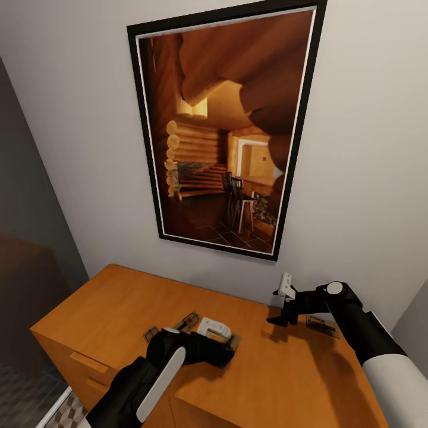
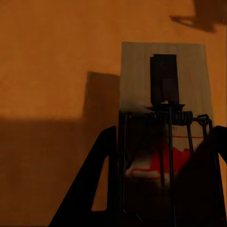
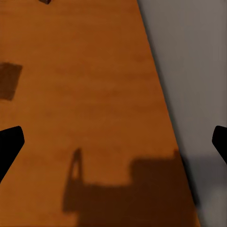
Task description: Take the four mousetraps from the cabinet in the bathroom and place them on the bathroom floor. Make sure all four end up on the same floor surface, and ensure that at least two of them are either under or directly next to the same bathroom sink.
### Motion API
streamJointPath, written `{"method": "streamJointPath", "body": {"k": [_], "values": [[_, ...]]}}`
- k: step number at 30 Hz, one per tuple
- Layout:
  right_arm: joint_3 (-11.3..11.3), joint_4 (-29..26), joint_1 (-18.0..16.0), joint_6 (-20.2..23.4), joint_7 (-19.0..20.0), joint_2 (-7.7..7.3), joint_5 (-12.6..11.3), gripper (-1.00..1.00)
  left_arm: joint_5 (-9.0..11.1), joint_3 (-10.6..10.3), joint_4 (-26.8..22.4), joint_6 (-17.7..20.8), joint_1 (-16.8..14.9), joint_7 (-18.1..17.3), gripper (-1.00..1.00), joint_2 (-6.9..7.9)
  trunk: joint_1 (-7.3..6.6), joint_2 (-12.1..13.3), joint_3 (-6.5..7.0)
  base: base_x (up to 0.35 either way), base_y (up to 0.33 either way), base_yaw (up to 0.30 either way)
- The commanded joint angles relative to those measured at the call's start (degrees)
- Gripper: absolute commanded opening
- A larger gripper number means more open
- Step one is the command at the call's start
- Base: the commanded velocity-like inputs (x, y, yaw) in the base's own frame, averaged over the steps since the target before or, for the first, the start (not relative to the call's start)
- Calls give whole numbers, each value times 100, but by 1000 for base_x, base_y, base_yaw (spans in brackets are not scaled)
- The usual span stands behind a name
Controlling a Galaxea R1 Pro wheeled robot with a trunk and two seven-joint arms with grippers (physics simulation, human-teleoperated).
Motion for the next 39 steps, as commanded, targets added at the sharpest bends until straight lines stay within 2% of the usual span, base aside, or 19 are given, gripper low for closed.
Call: {"method": "streamJointPath", "body": {"k": [1, 6, 12, 15, 27, 33, 39], "values": [[10, -9, -5, 60, 17, -4, 4, 100, -2, -12, -79, 27, -6, 126, -100, -4, 4, -13, -14, 0, 0, 0], [10, -9, -5, 60, 15, -4, 4, 100, 0, -25, -315, 70, -6, 297, -100, -13, 4, -13, -14, 0, 0, 0], [10, -9, -5, 60, 12, -4, 4, 100, -5, -27, -746, 469, -6, 343, -100, -20, 4, -13, -14, 0, 0, 0], [3, -5, -5, 60, -118, -8, 4, 100, -19, -23, -1042, 566, -6, 363, -100, -12, 4, -13, -14, 0, 0, 0], [9, 8, -5, 68, -290, -56, 51, 100, -28, -28, -1179, 603, -6, 386, -100, -17, 4, -13, -14, 0, 0, 0], [16, 46, -5, 68, -299, -69, 171, 100, -8, -18, -1171, 592, -6, 381, -100, 61, 4, -13, -14, 0, 0, 0], [18, 48, -5, 69, -312, -66, 193, 100, -19, -15, -1167, 570, -6, 384, -100, 138, 4, -13, -14, 0, 0, 0]]}}
